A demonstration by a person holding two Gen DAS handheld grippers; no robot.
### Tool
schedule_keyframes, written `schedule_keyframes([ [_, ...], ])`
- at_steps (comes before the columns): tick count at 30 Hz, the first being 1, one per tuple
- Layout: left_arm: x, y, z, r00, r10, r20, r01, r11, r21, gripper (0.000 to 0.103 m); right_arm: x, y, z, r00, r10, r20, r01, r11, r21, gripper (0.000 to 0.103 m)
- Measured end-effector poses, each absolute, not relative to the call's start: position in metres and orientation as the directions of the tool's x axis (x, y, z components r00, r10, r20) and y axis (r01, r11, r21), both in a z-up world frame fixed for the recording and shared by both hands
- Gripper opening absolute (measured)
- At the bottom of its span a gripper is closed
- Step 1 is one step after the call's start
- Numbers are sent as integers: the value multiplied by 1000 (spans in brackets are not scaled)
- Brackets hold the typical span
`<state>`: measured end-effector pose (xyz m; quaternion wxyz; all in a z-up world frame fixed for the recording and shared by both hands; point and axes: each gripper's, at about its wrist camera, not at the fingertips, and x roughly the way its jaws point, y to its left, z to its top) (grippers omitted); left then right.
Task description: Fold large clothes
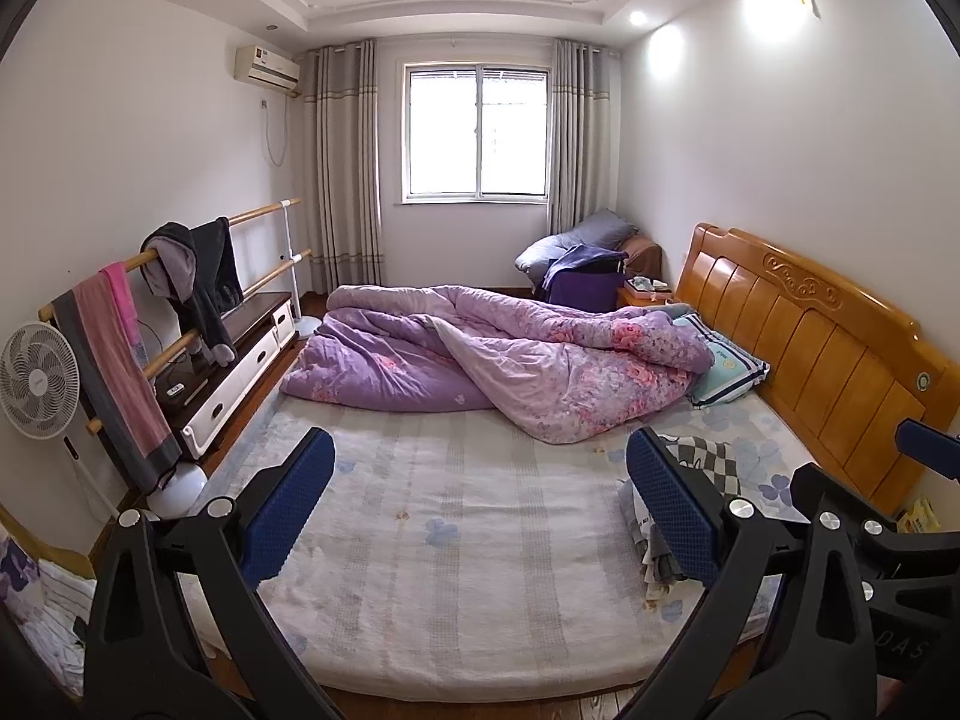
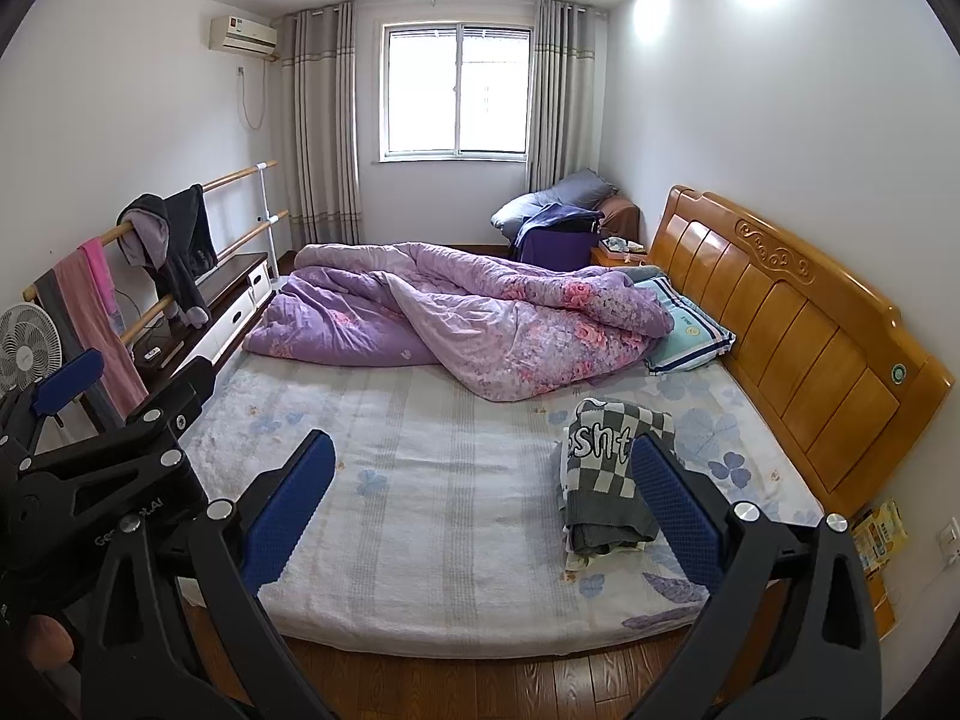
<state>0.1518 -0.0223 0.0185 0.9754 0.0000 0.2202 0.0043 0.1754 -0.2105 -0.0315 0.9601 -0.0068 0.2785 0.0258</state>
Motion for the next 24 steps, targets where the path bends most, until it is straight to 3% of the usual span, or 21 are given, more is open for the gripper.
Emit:
schedule_keyframes([
  [24, 155, -21, 16, 900, 8, -435, -6, 1000, 6, 98, 183, -213, -31, 840, 42, -541, -61, 998, -18, 95],
])
